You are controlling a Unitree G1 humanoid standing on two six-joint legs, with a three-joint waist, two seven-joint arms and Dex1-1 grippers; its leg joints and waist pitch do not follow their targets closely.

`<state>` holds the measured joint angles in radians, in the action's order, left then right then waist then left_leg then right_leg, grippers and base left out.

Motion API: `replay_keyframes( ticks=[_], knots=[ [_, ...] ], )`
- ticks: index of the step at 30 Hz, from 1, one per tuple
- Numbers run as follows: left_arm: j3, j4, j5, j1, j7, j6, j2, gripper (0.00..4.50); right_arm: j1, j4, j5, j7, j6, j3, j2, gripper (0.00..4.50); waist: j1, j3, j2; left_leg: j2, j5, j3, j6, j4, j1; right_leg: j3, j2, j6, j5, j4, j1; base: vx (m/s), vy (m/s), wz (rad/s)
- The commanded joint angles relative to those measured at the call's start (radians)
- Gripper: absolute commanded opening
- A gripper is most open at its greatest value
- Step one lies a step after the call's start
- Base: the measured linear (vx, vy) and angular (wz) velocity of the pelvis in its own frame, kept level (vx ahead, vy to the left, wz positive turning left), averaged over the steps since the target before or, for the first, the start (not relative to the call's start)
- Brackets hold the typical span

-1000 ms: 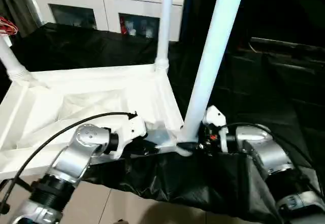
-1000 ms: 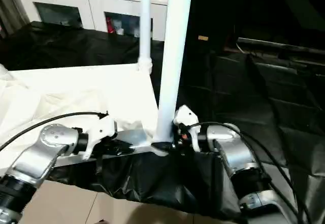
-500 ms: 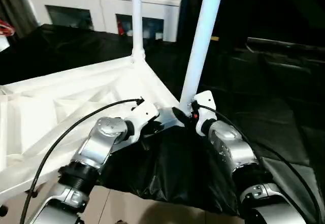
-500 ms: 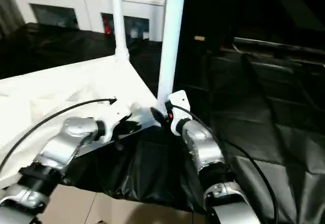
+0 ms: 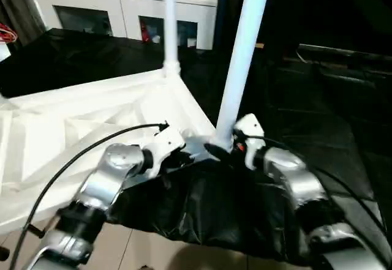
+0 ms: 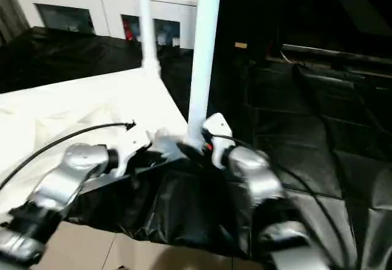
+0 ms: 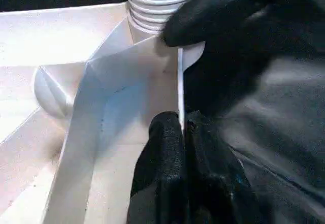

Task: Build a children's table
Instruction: Rotate leg to tighten

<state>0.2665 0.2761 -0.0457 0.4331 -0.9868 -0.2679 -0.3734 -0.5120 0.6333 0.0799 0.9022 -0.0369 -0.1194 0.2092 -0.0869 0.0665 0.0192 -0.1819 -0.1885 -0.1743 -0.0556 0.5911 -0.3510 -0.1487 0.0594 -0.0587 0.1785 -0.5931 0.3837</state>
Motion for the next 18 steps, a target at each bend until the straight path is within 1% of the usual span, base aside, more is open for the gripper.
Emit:
replay_keyframes(
  ticks=[1,3,4,5,6,7,10,12,13,16,18],
  knots=[
    [0.015,-0.050,0.054,0.009,-0.031,0.048,0.017,0.00,-0.001,-0.051,0.022,0.103,-0.004,-0.046,-0.003,3.83,0.000,-0.072,0.002,-0.067,-0.142,0.022,0.082,-0.061,0.001,0.088,0.116,-0.111,0.287,0.080,-0.056,0.000,0.000,0.00],
    [0.016,-0.058,0.059,0.004,-0.046,0.045,0.006,0.00,0.005,-0.067,0.027,0.148,-0.007,-0.055,0.019,3.83,-0.003,-0.070,0.002,-0.066,-0.153,0.021,0.079,-0.061,0.005,0.086,0.116,-0.108,0.324,0.086,-0.053,0.000,0.000,0.00],
    [0.019,-0.072,0.068,-0.005,-0.075,0.044,-0.011,0.00,0.015,-0.091,0.035,0.214,-0.016,-0.072,0.051,3.83,-0.003,-0.069,0.003,-0.067,-0.159,0.022,0.075,-0.062,0.006,0.085,0.115,-0.104,0.342,0.087,-0.053,0.000,0.000,0.00],
    [0.020,-0.081,0.073,-0.010,-0.089,0.042,-0.020,0.00,0.020,-0.101,0.038,0.242,-0.018,-0.081,0.066,3.83,-0.004,-0.069,0.002,-0.067,-0.160,0.022,0.074,-0.061,0.005,0.085,0.116,-0.101,0.346,0.087,-0.055,0.000,0.000,0.00],
    [0.020,-0.092,0.077,-0.017,-0.107,0.039,-0.031,0.00,0.024,-0.110,0.042,0.269,-0.024,-0.089,0.079,3.65,-0.005,-0.069,0.003,-0.068,-0.158,0.023,0.077,-0.061,0.004,0.085,0.114,-0.098,0.343,0.085,-0.055,0.000,0.000,0.00],
    [0.021,-0.101,0.080,-0.022,-0.123,0.034,-0.041,0.00,0.028,-0.118,0.045,0.290,-0.032,-0.095,0.089,3.47,-0.004,-0.070,0.002,-0.069,-0.160,0.023,0.079,-0.061,0.004,0.085,0.114,-0.098,0.342,0.086,-0.053,0.000,0.000,0.00],
    [0.023,-0.115,0.086,-0.031,-0.151,0.027,-0.057,0.00,0.038,-0.140,0.055,0.326,-0.051,-0.105,0.105,3.44,-0.005,-0.070,0.003,-0.067,-0.156,0.023,0.079,-0.061,0.004,0.084,0.114,-0.103,0.339,0.085,-0.053,0.000,0.000,0.00],
    [0.028,-0.130,0.095,-0.040,-0.174,0.021,-0.071,0.00,0.048,-0.161,0.063,0.349,-0.068,-0.110,0.113,3.19,-0.006,-0.070,0.004,-0.066,-0.157,0.023,0.076,-0.061,0.003,0.084,0.115,-0.097,0.352,0.087,-0.054,0.000,0.000,0.00],
    [0.030,-0.135,0.097,-0.043,-0.179,0.021,-0.076,0.00,0.052,-0.169,0.064,0.356,-0.074,-0.112,0.114,3.11,-0.006,-0.070,0.002,-0.067,-0.157,0.024,0.075,-0.061,0.005,0.084,0.115,-0.097,0.353,0.087,-0.054,0.000,0.000,0.00],
    [0.029,-0.136,0.094,-0.045,-0.170,0.022,-0.074,0.00,0.065,-0.187,0.057,0.370,-0.080,-0.125,0.118,2.84,-0.005,-0.070,0.003,-0.067,-0.154,0.023,0.074,-0.061,0.005,0.084,0.113,-0.098,0.344,0.086,-0.052,0.000,0.000,0.00],
    [0.023,-0.124,0.087,-0.038,-0.144,0.023,-0.063,0.00,0.074,-0.199,0.063,0.358,-0.089,-0.129,0.111,2.77,-0.006,-0.070,0.004,-0.066,-0.155,0.023,0.072,-0.061,0.005,0.083,0.113,-0.098,0.349,0.087,-0.053,0.000,0.000,0.00]
  ],
)
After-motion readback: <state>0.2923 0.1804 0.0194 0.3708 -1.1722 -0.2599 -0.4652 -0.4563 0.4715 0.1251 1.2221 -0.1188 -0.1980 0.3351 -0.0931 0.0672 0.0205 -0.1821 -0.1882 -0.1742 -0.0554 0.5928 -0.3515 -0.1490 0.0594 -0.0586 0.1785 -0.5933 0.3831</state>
